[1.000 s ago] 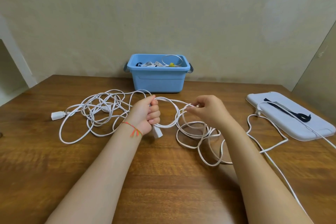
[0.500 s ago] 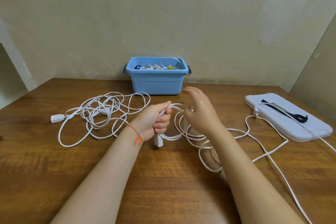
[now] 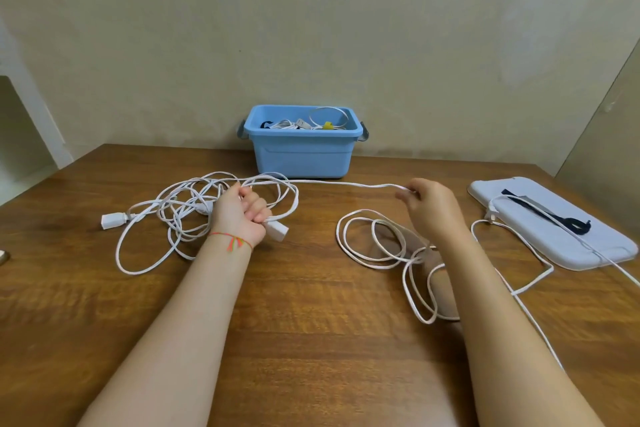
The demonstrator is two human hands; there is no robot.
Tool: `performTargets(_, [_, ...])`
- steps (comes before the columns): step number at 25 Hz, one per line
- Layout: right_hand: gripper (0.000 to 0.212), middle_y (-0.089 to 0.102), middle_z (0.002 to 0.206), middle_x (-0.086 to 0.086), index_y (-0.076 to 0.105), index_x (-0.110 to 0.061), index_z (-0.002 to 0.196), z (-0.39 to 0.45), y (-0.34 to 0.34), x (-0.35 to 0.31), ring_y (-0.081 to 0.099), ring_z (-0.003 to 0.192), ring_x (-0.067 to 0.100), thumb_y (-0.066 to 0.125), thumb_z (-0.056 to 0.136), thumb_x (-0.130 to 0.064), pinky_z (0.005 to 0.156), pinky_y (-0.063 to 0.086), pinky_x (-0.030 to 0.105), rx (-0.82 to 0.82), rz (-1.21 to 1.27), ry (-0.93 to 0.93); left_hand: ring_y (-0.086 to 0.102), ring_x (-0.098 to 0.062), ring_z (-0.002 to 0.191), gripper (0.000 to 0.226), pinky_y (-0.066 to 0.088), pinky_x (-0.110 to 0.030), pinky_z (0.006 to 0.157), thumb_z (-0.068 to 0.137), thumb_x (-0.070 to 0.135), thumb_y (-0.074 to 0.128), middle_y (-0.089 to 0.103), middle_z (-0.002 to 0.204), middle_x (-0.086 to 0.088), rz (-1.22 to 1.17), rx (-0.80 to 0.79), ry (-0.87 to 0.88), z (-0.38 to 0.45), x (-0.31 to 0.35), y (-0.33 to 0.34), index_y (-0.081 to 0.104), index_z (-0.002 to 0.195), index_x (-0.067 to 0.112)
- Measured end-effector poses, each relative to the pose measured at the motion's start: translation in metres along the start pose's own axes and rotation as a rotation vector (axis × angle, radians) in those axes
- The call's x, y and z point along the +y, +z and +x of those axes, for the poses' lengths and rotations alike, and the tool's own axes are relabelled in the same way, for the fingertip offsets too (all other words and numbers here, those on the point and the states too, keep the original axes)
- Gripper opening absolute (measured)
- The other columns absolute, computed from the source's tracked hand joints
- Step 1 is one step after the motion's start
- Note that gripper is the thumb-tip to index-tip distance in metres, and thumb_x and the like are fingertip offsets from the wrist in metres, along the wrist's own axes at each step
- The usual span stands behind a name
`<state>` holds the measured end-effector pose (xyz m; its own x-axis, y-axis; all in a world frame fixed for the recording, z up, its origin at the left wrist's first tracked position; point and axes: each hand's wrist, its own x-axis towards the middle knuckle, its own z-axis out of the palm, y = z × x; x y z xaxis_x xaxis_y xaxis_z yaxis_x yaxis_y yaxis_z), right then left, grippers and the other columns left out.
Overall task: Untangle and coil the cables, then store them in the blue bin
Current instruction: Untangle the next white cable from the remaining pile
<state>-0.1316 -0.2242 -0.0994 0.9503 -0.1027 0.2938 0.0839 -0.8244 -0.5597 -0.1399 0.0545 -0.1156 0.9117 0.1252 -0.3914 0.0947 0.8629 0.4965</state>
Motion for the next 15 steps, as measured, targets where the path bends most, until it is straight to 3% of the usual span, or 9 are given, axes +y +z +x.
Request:
performTargets(2, [0.009,0.055,0.08,-0.004,0.054,-0.016,0.097,0.0,0.003,-0.001,0.053,0.077,0.018,0.057,0.099,-0.025,0.061,0.035,0.03,-0.029,0.077,0.035,0.025,-0.009,0.035,0.041,0.021,-0.022,0.037,0.106,0.033,0.034,0.03,0.048,0.006,0.0,-0.041,0.015,0.0,0.001,-0.001,0.044,0.069,0.018])
performTargets(4, [0.014,0.059,0.081,-0.002,0.053,-0.015,0.089,-0.001,0.003,-0.007,0.052,0.073,0.012,0.063,0.095,-0.023,0.058,0.035,0.025,-0.041,0.151,-0.016,0.026,-0.009,0.035,0.038,0.022,-0.022,0.037,0.105,0.028,0.031,0.032,0.048,0.005,0.063,-0.075,0.032,0.0,0.001,0.001,0.044,0.071,0.018])
performTargets(6, [0.016,0.062,0.078,0.0,0.058,-0.014,0.081,-0.004,-0.002,-0.013,0.055,0.072,0.016,0.07,0.09,-0.021,0.06,0.041,0.027,-0.071,0.137,-0.111,0.027,-0.009,0.038,0.033,0.024,-0.021,0.039,0.102,0.023,0.032,0.033,0.049,0.004,0.136,-0.12,0.079,-0.004,0.002,0.005,0.045,0.072,0.017])
performTargets(11, [0.011,0.062,0.081,-0.01,0.067,-0.029,0.077,-0.021,0.002,-0.04,0.058,0.079,0.014,0.071,0.088,-0.029,0.07,0.051,0.033,-0.402,-0.243,-0.31,0.04,-0.012,0.051,0.026,0.033,-0.026,0.053,0.103,0.022,0.037,0.044,0.059,-0.001,0.374,-0.299,0.244,-0.021,-0.009,0.018,0.05,0.082,0.015])
performTargets(15, [0.017,0.064,0.073,-0.016,0.07,-0.036,0.076,-0.035,0.009,-0.06,0.057,0.074,0.003,0.069,0.091,-0.029,0.071,0.047,0.022,-0.602,0.016,-0.457,0.055,-0.019,0.059,0.022,0.043,-0.027,0.058,0.106,0.018,0.038,0.057,0.064,-0.007,0.712,-0.396,0.415,-0.032,-0.021,0.026,0.05,0.089,0.011])
